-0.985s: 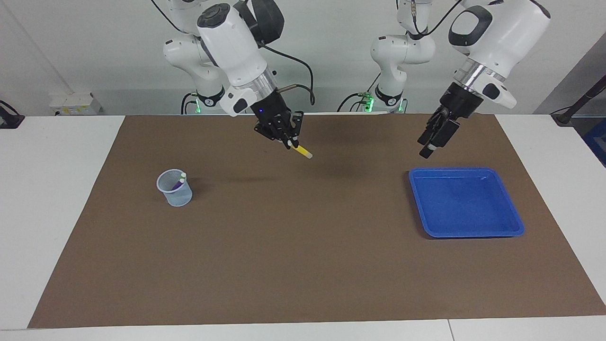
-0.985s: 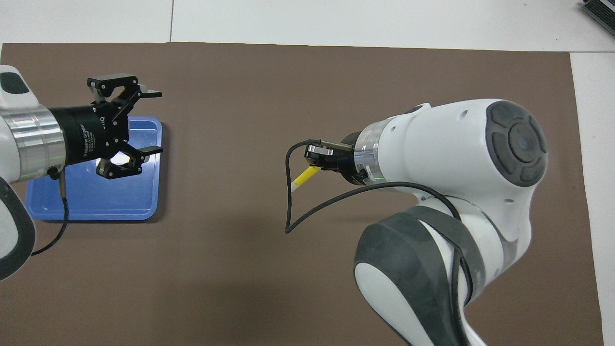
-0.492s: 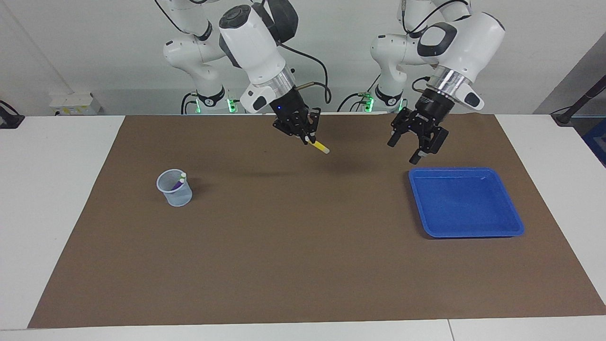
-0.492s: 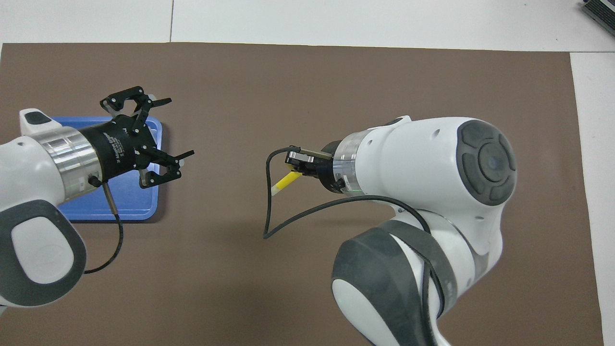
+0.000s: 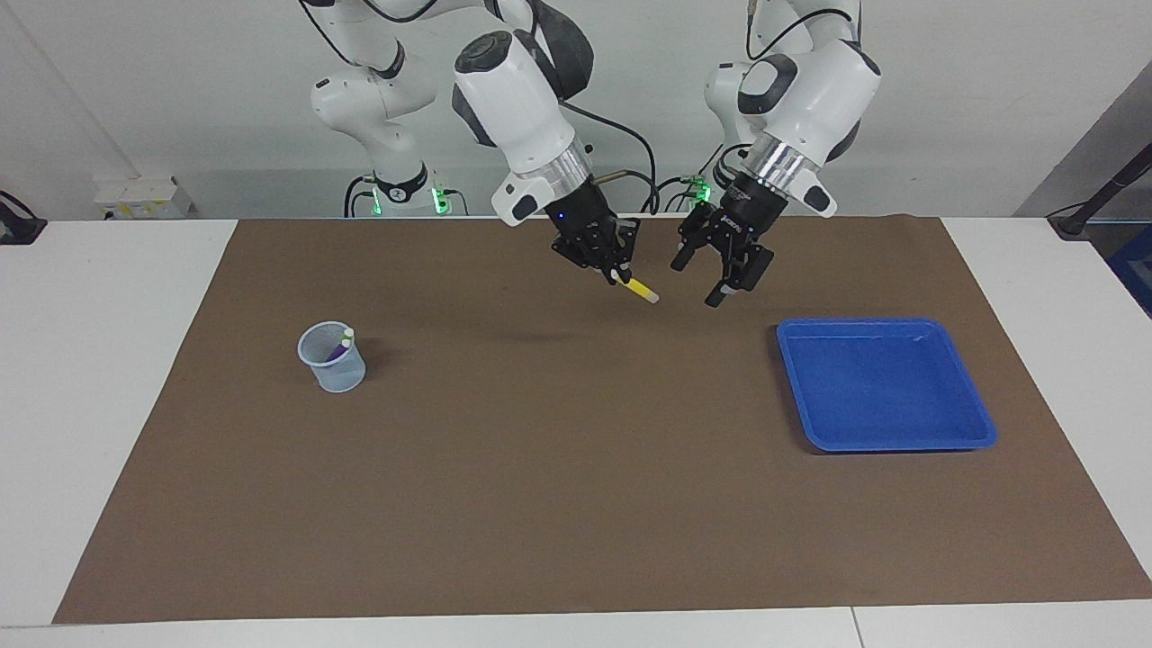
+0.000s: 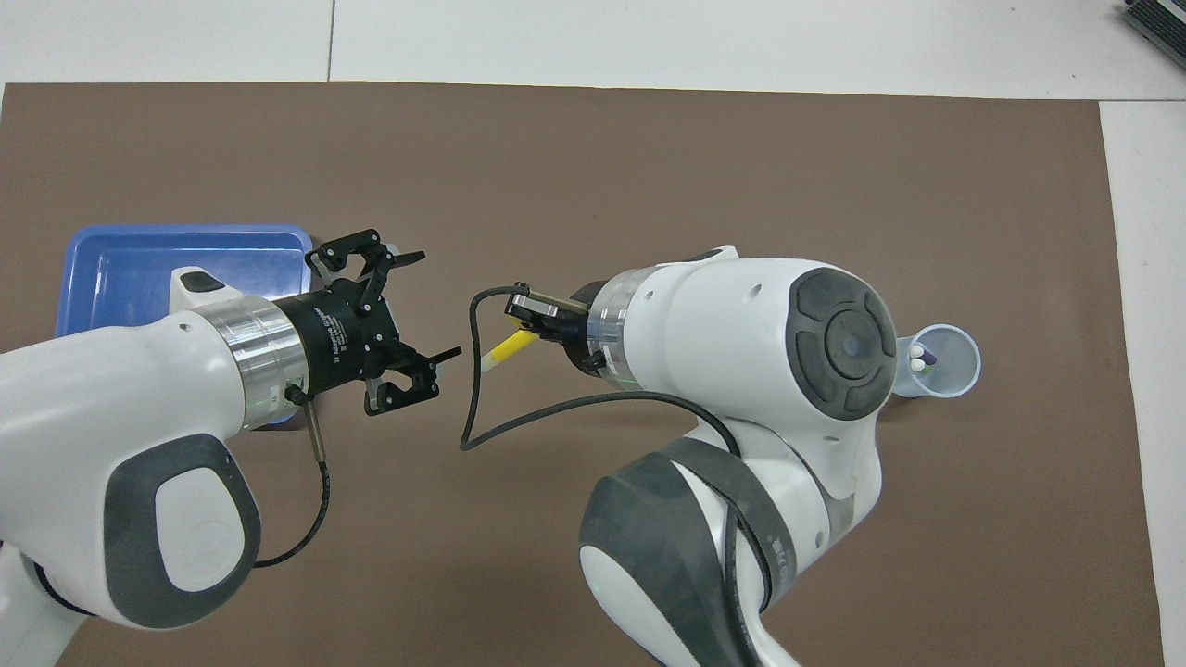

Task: Right arm passes pens to left for tray arrangement
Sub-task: 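Close the left gripper on the yellow pen held by the right gripper, then open the right gripper and pull back while the left gripper holds pen, then lower the yellow pen into the blue tray with the left gripper, then grasp the purple pen with the right gripper while the left gripper rises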

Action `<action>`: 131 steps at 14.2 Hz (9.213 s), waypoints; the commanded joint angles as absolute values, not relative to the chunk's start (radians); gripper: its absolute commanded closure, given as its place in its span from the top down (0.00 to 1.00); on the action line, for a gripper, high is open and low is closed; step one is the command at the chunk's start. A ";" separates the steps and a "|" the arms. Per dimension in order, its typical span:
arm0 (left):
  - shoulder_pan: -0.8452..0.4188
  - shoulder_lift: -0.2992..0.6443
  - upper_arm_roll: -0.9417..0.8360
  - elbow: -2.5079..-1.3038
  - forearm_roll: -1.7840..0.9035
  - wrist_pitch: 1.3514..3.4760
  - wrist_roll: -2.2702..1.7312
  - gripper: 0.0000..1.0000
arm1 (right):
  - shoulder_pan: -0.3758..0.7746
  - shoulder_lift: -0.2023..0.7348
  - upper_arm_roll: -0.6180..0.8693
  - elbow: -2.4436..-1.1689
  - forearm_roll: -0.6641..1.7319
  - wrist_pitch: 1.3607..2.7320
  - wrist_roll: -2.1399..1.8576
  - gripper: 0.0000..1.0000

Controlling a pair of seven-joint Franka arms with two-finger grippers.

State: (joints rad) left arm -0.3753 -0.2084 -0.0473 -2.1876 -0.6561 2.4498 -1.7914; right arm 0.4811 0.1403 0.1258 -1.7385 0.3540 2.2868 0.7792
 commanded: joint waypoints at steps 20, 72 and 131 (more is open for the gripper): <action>-0.515 -0.285 -0.043 -2.326 -0.732 2.454 -2.066 0.99 | 0.486 0.135 0.126 -1.743 0.408 2.303 0.788 0.00; -0.378 -0.225 -0.035 -2.243 -0.704 2.269 -1.175 0.00 | 0.284 0.107 0.117 -1.743 0.243 1.995 0.335 1.00; 0.012 0.157 -0.034 -1.899 -0.100 1.948 -0.017 1.00 | -0.150 0.090 0.120 -2.030 0.037 2.049 -0.038 0.17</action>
State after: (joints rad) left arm -0.0003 0.1713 -0.0284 -1.9550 -0.0711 2.0343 0.0233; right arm -0.1407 0.0747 0.1090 -2.0486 0.0516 2.0606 0.0055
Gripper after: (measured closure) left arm 0.000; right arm 0.753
